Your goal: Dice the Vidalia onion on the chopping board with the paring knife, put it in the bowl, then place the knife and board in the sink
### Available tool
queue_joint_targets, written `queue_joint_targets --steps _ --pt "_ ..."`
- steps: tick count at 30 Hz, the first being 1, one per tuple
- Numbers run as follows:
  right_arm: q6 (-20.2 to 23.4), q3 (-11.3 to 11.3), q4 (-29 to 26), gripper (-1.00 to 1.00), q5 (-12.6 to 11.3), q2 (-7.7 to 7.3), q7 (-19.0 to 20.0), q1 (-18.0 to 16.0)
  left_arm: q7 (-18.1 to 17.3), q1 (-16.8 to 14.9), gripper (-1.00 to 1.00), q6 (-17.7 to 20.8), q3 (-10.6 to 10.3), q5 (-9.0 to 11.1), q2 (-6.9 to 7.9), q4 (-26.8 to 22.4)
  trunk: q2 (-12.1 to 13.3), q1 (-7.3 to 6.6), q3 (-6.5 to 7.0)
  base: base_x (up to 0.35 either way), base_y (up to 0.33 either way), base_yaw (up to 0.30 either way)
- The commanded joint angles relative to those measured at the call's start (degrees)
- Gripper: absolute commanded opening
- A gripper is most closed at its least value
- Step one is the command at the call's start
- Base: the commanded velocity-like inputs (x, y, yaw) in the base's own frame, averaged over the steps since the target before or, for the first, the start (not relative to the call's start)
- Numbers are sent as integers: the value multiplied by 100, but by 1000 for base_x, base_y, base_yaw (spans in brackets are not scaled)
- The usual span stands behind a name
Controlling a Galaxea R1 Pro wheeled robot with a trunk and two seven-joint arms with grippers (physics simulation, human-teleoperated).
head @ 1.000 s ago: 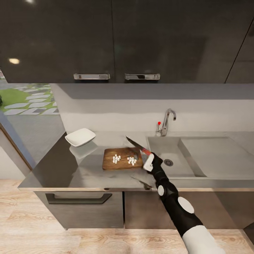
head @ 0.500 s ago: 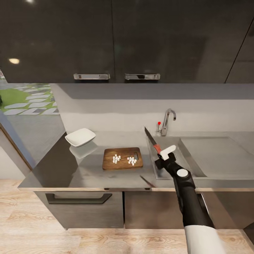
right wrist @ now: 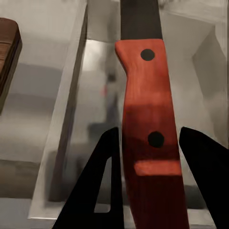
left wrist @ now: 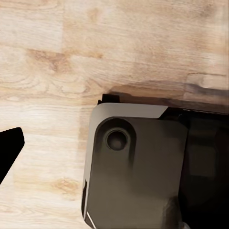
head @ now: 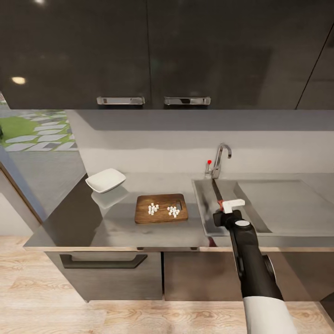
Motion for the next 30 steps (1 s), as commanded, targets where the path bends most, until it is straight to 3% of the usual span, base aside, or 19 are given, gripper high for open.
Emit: queue_joint_targets --steps 1,8,12,13,14,15,16,17,19,21,23,25,28,30 --pt "176 3 -32 -100 53 6 54 -6 -38 -11 100 -39 -45 61 -1 27 -12 4 -12 0 0 0" --pt "445 37 26 -100 10 6 58 -6 -30 -11 100 -21 -43 61 19 36 -12 4 -12 151 0 0" --pt "527 -18 375 -100 30 6 33 -6 -36 -11 100 -21 -45 61 22 39 -12 4 -12 310 0 0" --pt "528 -26 423 -100 54 6 -96 -6 -37 -11 100 -19 -45 61 19 42 -12 4 -12 136 0 0" --pt "559 -26 402 -100 71 6 -533 -24 -37 -11 100 -15 -45 62 14 44 -12 4 -12 45 0 0" --pt "828 -26 393 -100 75 6 -931 -205 -38 -11 100 -13 -49 61 -20 44 -12 4 -12 15 0 0" --pt "1512 -26 395 -100 48 6 -1060 -563 -40 -11 100 -13 -47 61 -67 44 -12 4 -12 5 0 0" --pt "1713 -26 413 -100 30 -25 -1081 -789 -44 -11 100 -12 -46 61 -82 48 -12 4 -12 2 0 0" --pt "1842 -26 490 -100 19 -232 -1084 -1076 -46 -11 100 -12 -48 61 -97 52 -12 4 -12 0 0 0" --pt "1857 -26 499 -100 8 -263 -1073 -1116 -46 -11 100 -12 -46 61 -92 53 -12 4 -12 0 0 0" --pt "1893 -26 521 -100 8 -267 -523 -1122 -43 -11 100 -12 -45 61 -90 53 -12 4 -12 40 -24 0" --pt "1905 -26 671 -100 18 -283 -209 -1122 -34 17 100 -10 -45 61 -85 53 -12 4 -12 227 -95 0" --pt "1900 -26 1333 -100 27 -487 -160 -1248 -29 864 100 -31 -45 69 126 53 -12 4 -12 61 -27 0" --pt "1899 -26 1724 -100 27 -524 -155 -1368 -22 984 100 -38 -45 65 131 53 -12 4 -12 2 -1 0"
